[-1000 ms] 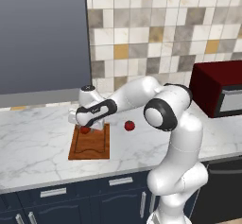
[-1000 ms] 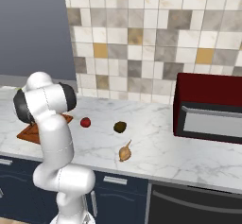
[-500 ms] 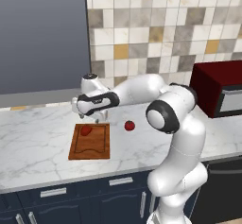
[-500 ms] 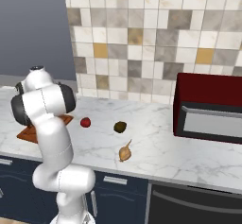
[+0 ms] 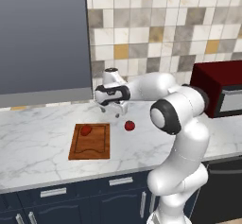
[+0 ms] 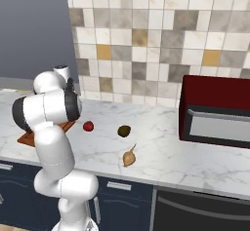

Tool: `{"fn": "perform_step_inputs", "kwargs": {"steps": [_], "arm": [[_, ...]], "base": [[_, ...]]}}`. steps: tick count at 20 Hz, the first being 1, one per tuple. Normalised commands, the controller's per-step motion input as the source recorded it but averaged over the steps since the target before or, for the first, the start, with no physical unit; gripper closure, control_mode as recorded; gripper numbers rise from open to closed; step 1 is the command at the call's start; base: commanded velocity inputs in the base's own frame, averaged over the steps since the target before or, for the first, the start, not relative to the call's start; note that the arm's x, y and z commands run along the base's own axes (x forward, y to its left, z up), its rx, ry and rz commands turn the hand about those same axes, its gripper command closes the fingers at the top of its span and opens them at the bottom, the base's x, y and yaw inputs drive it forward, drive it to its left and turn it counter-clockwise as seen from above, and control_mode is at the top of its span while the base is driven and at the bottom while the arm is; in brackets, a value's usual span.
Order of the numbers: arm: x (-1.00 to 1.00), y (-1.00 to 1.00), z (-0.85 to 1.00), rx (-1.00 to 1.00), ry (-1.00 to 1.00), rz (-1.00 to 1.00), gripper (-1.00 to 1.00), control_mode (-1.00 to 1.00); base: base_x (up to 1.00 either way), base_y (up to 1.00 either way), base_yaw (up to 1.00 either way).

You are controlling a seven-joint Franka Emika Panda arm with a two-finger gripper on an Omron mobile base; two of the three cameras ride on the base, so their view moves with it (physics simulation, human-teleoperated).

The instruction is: Place the avocado, onion, tomato, and bell pepper on the cutting board.

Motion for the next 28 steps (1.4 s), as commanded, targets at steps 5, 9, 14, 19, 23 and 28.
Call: {"fn": "perform_step_inputs", "kwargs": {"steps": [5, 9, 14, 19, 23, 28], "arm": [[0.67, -0.38, -0.26, 0.0, 0.04, 0.06, -1.0, -1.0], [0.4, -0.34, -0.43, -0.02, 0.06, 0.12, -1.0, -1.0], [0.0, -0.63, 0.04, 0.05, 0.07, 0.05, -1.0, -1.0], [0.01, -0.19, -0.05, 0.0, 0.04, 0.02, -1.0, -1.0], [0.0, -0.08, -0.34, -0.06, 0.03, 0.02, -1.0, -1.0], [-0.01, -0.01, -0.33, -0.03, 0.04, 0.05, -1.0, -1.0]], "base": [[0.0, 0.0, 0.0], [0.0, 0.0, 0.0], [0.0, 0.0, 0.0], [0.0, 0.0, 0.0], [0.0, 0.0, 0.0], [0.0, 0.0, 0.0]]}}
